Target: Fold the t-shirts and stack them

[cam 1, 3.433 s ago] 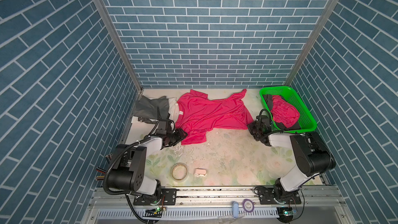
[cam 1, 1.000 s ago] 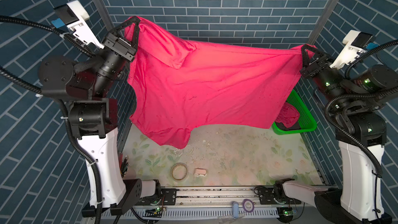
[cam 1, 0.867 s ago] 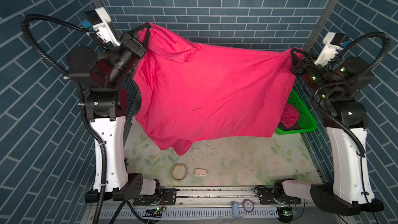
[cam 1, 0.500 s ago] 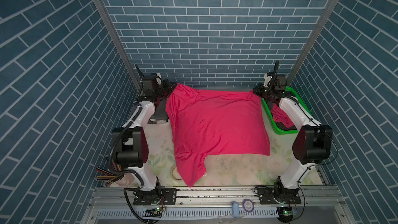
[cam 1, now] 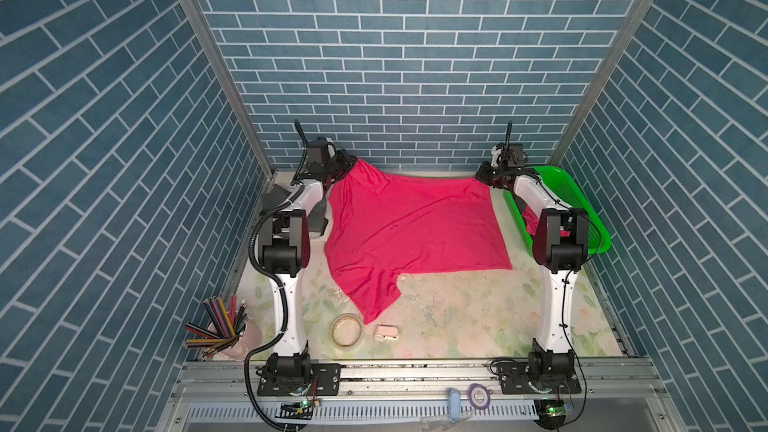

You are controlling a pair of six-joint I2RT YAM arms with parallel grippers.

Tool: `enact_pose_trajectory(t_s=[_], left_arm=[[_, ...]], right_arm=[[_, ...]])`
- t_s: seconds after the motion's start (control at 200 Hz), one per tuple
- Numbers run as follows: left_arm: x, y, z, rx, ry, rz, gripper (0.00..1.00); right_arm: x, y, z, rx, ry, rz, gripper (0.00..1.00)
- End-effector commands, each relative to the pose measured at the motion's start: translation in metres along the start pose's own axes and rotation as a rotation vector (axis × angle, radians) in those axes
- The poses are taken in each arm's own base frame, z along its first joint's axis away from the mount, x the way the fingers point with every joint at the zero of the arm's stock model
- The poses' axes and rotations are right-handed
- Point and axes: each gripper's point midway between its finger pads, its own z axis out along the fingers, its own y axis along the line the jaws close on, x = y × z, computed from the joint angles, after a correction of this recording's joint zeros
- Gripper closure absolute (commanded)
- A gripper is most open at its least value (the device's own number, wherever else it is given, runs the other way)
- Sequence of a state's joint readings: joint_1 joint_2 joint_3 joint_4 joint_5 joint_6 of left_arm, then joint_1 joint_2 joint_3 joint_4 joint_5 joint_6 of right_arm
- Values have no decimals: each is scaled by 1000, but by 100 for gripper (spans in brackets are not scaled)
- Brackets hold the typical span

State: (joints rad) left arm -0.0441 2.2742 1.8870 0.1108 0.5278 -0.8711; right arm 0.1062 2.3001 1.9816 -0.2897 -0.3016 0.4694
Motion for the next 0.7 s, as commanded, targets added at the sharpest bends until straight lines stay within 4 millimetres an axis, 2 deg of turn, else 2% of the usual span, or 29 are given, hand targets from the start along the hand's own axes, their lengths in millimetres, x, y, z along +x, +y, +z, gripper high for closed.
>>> enact_pose_trajectory(t_s=[0.0,0.165,0.26,0.425,0.535,0.695], left_arm=[[7,11,8,-30,34,-5,100],[36,25,-4,-23,65,-77,100],[56,33,-14,-25,92,-115,100],[82,41,-29,-22,128,-153,100],[84,39,-36,-15,136,-159,100],[77,15,-53,23,126,-152,100]], right_arm=[[0,1,-3,-7,19,-34,100],[8,4,-17,-20,23,-42,100],[22,0,-23,-18,37,-36,100],[52,-14,-22,-9,85,-8,100],[56,-16,-24,-9,98,-2,100],[39,-12,-42,-3,65,-13,100]])
